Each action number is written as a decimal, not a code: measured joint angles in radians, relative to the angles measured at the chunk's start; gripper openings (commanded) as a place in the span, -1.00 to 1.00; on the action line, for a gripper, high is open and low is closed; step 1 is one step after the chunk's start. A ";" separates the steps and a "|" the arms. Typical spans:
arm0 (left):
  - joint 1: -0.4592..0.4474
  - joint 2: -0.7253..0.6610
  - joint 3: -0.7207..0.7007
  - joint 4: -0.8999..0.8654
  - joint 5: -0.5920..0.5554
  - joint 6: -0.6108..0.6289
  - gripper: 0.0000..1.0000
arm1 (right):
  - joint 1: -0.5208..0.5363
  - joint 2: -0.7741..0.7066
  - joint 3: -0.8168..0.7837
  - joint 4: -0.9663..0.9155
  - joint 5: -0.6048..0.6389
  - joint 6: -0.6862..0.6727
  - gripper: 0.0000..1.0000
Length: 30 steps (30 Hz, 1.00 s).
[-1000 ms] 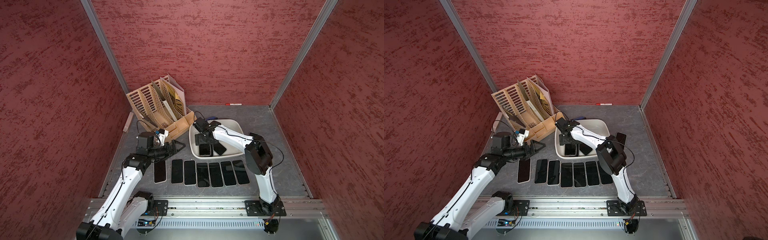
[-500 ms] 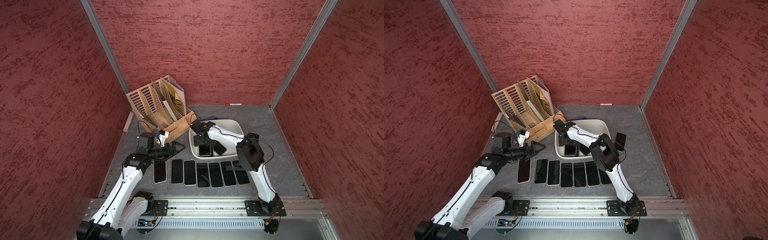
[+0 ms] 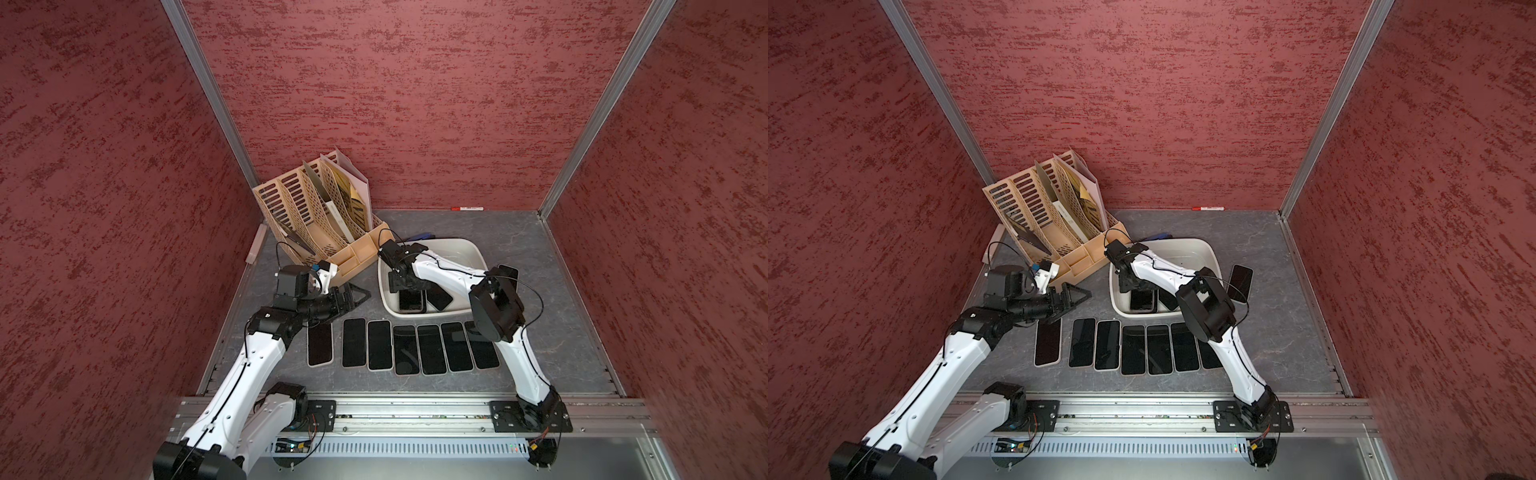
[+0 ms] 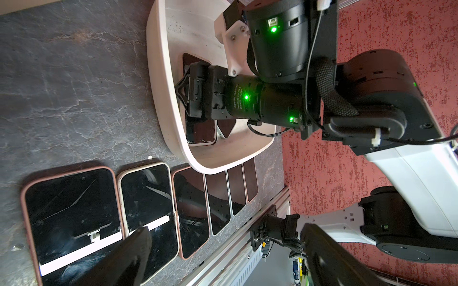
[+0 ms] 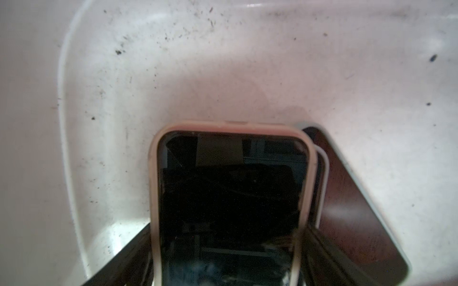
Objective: Take the phone out of the storage box
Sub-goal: Pick up the phone from the storage box.
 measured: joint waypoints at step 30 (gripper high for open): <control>-0.385 0.421 0.138 0.483 0.008 -0.077 0.92 | -0.149 -0.531 -0.229 0.037 -0.154 0.039 0.45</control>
